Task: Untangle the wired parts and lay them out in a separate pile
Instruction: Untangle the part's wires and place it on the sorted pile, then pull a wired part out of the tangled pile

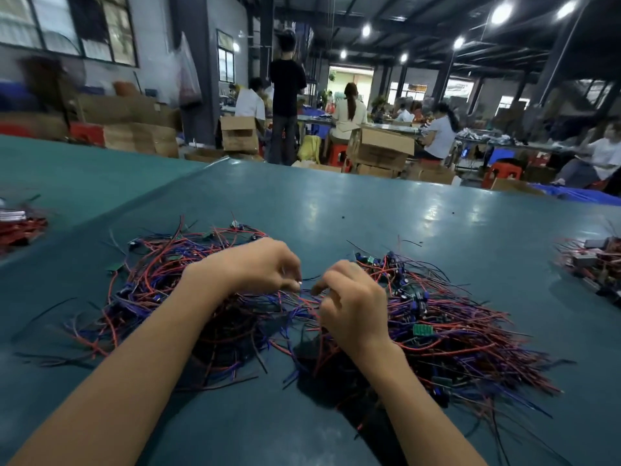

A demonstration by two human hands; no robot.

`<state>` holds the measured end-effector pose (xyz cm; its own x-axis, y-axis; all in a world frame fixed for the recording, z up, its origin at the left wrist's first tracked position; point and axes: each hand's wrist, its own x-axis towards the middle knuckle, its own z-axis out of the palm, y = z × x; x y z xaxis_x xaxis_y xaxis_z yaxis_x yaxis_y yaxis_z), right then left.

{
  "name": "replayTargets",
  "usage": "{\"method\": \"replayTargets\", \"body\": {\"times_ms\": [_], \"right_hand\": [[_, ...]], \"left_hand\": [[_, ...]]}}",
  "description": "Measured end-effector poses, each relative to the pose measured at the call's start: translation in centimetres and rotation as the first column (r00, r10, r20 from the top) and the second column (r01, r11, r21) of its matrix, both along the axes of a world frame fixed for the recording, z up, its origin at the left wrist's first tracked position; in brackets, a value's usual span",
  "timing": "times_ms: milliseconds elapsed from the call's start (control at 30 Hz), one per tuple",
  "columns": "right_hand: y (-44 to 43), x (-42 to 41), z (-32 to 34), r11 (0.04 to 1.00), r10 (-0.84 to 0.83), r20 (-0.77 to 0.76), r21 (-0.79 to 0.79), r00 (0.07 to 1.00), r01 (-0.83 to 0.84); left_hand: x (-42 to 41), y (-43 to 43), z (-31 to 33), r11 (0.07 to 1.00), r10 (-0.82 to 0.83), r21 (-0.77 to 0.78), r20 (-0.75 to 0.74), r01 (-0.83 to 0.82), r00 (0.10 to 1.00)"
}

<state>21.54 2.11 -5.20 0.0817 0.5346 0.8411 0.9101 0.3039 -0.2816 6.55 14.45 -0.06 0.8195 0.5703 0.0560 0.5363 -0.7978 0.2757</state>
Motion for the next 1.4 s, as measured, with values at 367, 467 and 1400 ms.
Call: {"method": "replayTargets", "body": {"times_ms": [367, 467, 1400], "right_hand": [[3.5, 6.6, 10.9, 0.722, -0.145, -0.416, -0.665, 0.898, -0.192], [4.2, 6.7, 9.8, 0.416, -0.225, -0.148, -0.908, 0.963, -0.042], [2.9, 9.5, 8.1, 0.247, -0.074, -0.490, -0.853, 0.869, -0.460]], "left_hand": [[6.6, -0.7, -3.8, 0.606, 0.624, -0.693, 0.718, 0.389, 0.308], [7.7, -1.2, -5.2, 0.349, 0.799, -0.701, 0.569, 0.621, 0.193], [8.5, -2.0, -7.6, 0.119, 0.826, -0.628, 0.492, 0.769, 0.273]]}}
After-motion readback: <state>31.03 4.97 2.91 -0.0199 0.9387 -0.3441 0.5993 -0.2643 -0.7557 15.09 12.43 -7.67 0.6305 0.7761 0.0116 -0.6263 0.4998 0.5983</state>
